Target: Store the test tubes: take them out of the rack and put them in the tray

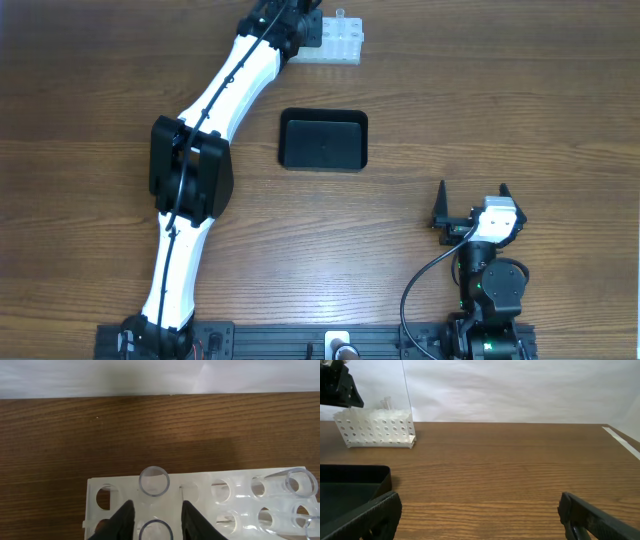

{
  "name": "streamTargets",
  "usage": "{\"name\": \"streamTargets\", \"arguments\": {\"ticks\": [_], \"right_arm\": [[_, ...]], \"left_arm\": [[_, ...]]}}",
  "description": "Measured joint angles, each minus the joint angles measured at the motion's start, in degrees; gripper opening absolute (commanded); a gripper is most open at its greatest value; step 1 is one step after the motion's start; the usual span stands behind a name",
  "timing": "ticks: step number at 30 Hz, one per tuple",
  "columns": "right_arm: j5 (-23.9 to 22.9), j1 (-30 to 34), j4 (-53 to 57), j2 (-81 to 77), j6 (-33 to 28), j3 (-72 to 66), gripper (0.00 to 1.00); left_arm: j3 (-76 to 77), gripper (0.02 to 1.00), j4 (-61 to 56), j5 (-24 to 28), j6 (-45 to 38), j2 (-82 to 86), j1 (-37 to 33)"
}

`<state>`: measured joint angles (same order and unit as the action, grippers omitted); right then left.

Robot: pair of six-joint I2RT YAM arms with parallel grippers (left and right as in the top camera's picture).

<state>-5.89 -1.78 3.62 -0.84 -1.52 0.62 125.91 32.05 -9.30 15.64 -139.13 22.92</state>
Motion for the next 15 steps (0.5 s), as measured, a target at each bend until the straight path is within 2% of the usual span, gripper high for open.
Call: {"name": "streamTargets", "arguments": {"ticks": [8,15], "right_arm": [[0.0,0.0,0.0,0.0,0.02,0.0,0.993],[0.0,0.0,-0.02,0.0,0.0,0.0,0.991]], "left_arm": [[0.0,0.172,0.0,0.04,0.0,0.0,0.28],[0.0,0.143,0.02,0.07,0.0,0.0,0.28]]}}
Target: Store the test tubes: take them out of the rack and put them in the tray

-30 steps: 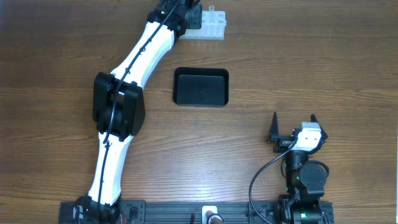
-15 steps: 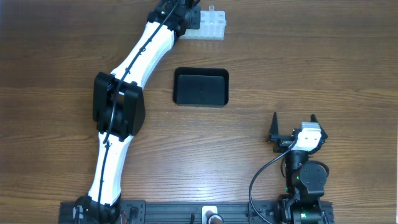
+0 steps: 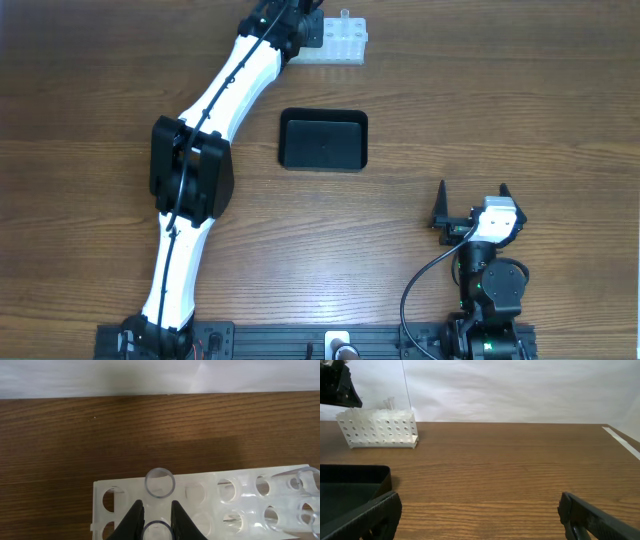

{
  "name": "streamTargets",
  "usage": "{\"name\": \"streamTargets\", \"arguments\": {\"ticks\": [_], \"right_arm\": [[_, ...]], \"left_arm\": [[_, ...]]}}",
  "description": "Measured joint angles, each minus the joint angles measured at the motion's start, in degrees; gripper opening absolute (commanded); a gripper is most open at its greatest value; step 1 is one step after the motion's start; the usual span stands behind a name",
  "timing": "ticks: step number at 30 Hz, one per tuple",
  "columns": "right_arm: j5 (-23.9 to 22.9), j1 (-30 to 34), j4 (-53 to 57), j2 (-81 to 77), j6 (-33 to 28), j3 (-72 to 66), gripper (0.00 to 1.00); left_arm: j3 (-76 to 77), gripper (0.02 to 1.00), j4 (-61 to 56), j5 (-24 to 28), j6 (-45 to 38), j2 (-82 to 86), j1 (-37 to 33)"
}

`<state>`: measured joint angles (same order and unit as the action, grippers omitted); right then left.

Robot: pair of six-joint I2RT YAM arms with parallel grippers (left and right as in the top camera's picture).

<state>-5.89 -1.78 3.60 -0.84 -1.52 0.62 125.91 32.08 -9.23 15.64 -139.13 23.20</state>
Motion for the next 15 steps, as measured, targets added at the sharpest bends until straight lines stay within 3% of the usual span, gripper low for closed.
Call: {"name": "streamTargets", "arguments": {"ticks": [15], "right_arm": [[0.0,0.0,0.0,0.0,-0.02,0.0,0.993]], "left_arm": [[0.87,0.106,2.08,0.0,0.0,0.0,0.09]]}}
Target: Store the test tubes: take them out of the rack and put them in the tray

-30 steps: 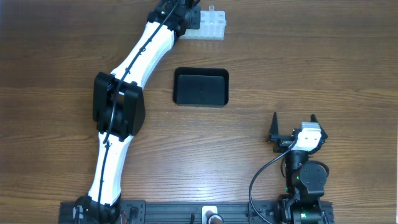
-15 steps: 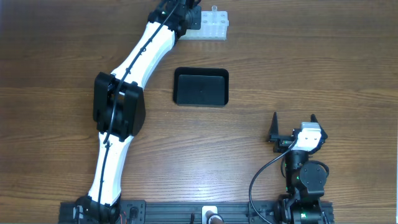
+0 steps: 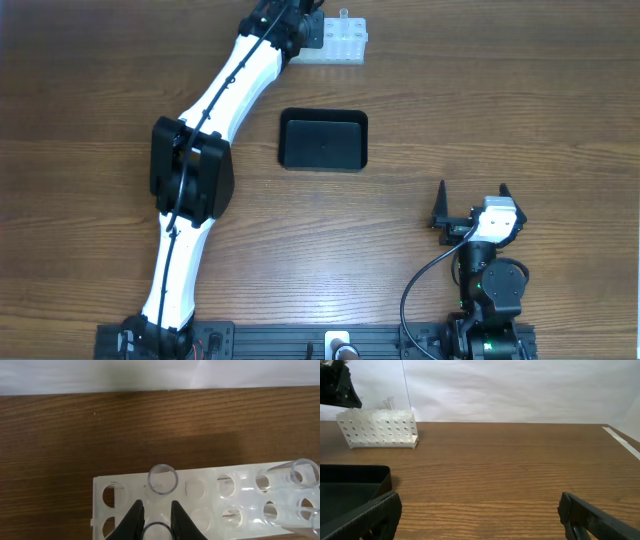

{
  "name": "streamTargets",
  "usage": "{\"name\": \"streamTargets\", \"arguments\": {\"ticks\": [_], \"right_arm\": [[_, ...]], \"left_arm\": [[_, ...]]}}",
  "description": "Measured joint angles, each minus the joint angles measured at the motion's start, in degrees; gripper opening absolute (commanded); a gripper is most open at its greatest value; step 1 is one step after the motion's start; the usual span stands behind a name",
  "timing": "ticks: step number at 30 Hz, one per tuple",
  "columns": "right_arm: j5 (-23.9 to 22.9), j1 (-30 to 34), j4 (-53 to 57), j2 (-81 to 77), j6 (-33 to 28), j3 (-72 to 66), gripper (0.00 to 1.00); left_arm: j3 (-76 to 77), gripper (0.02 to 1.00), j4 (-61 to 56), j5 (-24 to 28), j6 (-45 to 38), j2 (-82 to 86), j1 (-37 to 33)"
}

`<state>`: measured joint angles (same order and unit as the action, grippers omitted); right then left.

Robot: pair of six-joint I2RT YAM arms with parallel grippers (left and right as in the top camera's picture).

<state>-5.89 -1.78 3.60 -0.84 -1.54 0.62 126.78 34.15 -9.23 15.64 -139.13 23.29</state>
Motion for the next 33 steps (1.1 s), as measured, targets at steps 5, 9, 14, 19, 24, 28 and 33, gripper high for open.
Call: {"name": "streamTargets", "arguments": {"ticks": [5,9,14,19,24,28,33], "right_arm": [[0.0,0.0,0.0,0.0,0.02,0.0,0.991],[0.0,0.0,0.0,0.0,0.02,0.0,0.991],[0.0,0.0,0.02,0.0,0.07,0.0,0.991],[0.0,0.0,0.0,0.0,0.02,0.0,0.993],[0.0,0.0,0.0,0.0,-0.02,0.0,0.993],[0.0,0.0,0.02,0.0,0.04,0.0,0.991],[-0.02,0.0,0.0,0.0,0.02,0.0,0.993]], "left_arm": [[0.35,0.088,0.59,0.0,0.0,0.0,0.02],[0.35,0.069,0.72,0.0,0.0,0.07,0.02],[0.35,0.062,0.76,-0.04,0.0,1.16,0.28],[0.37,0.06,0.79,-0.52,-0.02,3.89,0.72],[0.35,0.056,0.79,-1.51,-0.02,6.86,1.75],[0.37,0.058,1.9,-1.77,0.0,9.51,2.67],[0.39,0.056,5.42,-1.75,-0.02,13.22,3.39]]}}
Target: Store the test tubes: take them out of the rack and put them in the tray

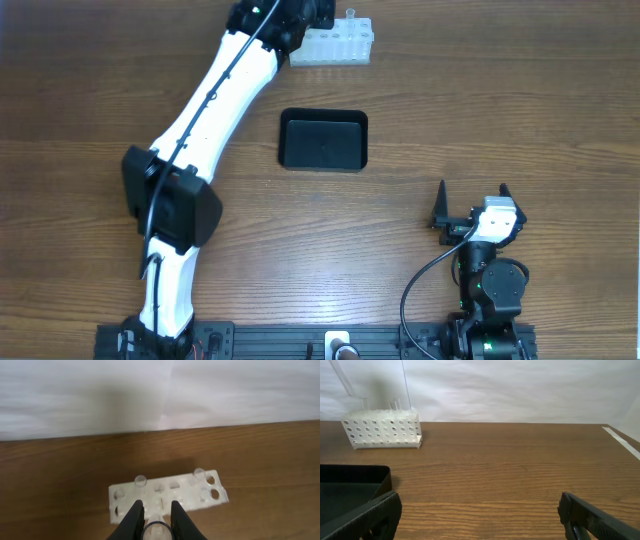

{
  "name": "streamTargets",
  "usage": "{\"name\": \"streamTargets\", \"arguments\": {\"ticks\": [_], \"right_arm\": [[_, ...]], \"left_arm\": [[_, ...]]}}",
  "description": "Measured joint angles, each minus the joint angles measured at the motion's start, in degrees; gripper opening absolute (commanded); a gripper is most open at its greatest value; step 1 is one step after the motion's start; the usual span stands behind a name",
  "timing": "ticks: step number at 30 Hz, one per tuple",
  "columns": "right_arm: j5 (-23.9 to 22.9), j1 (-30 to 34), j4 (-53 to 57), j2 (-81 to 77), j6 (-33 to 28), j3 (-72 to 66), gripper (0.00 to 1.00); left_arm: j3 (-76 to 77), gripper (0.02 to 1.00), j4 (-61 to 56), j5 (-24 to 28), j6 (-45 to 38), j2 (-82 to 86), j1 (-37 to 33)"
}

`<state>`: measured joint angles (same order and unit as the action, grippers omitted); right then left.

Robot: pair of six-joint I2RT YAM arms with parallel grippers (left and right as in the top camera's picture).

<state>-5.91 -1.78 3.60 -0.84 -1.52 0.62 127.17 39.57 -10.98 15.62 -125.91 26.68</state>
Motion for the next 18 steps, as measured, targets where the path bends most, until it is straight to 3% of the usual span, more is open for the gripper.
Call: {"name": "streamTargets", "arguments": {"ticks": [8,18], "right_arm": [[0.0,0.0,0.02,0.0,-0.04,0.0,0.993],[0.0,0.0,0.02,0.0,0.02,0.0,0.991]], "left_arm": [[0.33,0.038,16.28,0.94,2.71,5.42,-0.02],[0.57,0.04,31.63,8.9,10.32,5.81,-0.02]]}}
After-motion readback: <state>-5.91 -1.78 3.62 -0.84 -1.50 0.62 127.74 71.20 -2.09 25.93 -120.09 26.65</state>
